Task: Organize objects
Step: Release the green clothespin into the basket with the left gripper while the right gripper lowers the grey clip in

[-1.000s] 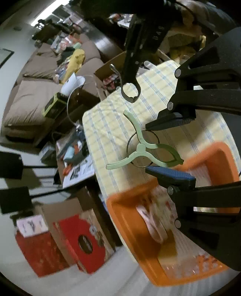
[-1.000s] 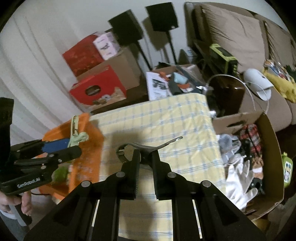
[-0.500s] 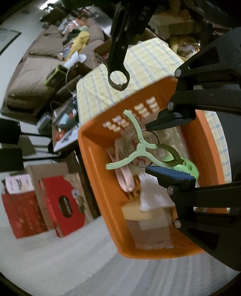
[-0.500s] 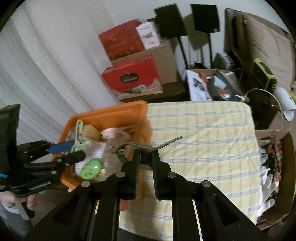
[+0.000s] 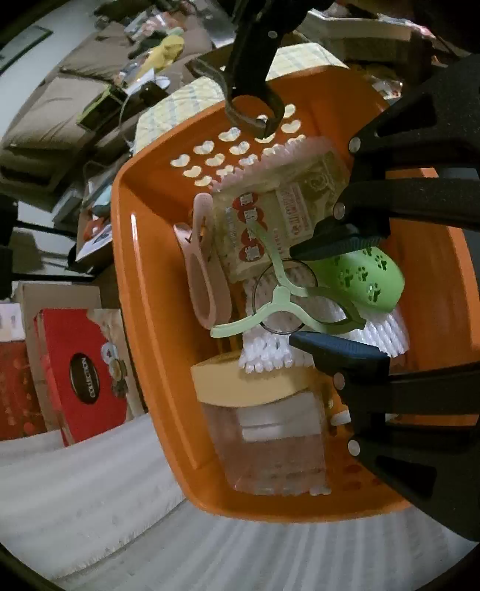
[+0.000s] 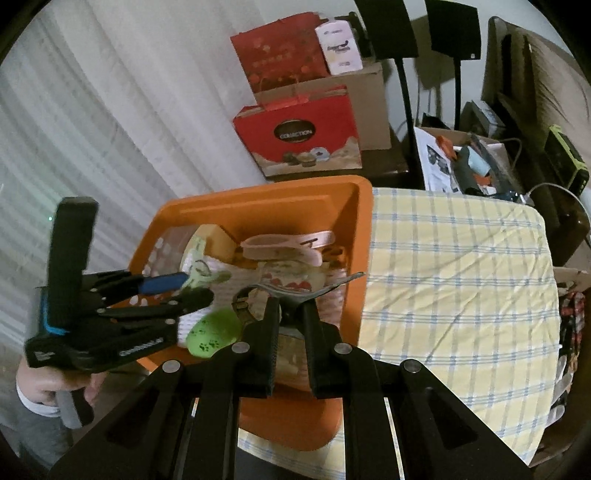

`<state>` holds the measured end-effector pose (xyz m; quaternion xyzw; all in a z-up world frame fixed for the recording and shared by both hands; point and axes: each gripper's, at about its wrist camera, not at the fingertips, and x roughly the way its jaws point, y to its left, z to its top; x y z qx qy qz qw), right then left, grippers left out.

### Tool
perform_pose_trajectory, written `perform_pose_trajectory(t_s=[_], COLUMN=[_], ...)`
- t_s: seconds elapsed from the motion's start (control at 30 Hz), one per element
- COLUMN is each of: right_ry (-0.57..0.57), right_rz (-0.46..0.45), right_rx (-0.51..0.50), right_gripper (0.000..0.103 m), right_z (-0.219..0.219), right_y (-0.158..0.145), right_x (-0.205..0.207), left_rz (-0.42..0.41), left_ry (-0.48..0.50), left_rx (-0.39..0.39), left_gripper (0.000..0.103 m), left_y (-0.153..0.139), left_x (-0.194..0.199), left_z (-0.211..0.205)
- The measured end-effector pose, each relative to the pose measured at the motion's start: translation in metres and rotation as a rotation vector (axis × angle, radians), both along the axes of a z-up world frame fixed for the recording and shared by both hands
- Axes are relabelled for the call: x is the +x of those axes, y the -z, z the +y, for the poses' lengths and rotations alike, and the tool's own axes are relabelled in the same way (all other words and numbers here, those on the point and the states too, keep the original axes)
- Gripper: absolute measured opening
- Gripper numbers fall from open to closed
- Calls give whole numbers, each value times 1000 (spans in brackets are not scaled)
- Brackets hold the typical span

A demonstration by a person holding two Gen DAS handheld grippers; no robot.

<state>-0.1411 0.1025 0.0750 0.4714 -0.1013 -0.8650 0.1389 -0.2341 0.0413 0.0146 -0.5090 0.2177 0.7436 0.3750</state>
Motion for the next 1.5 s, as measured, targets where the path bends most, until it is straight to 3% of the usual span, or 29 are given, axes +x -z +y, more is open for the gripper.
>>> perform_pose_trajectory(t_s=[0.27,0.37,0.43,0.73,0.97,1.17,1.33,1.4,1.5], right_ry=[-5,-8,-10,-21,-19,-28,-18,-1,8], right_rz=[0,2,4,9,20,-3,-20,-20,-2], right_rx=[0,-1,3,11,35,43,60,62,84], right_gripper=[12,12,12,12,12,12,17,24,24], right_z=[-7,-10,-14,-30,-47,-60,-65,-62,-58], right_y=[-1,-2,-3,-2,-1,13,27,28,24], right_x=[-4,-5,-8,-21,-46,-78,-97,-97,-90], left_rz=[37,27,22,50,12,16,24,25,27], left_ry=[6,-9,-22,-123,-193,-203,-198,-202,-208], left_rx=[14,58,88,159,194,187,192,200,218], left_gripper=[55,55,63,76,76,77,77,79,80], left_y=[-15,-25,-31,-44,-35,-26,-23,-22,-22], left_x=[8,8,7,-2,-12,-10,-7,-7,-5], left_z=[-6,-17,-26,-80,-113,-117,-113,-112,-111])
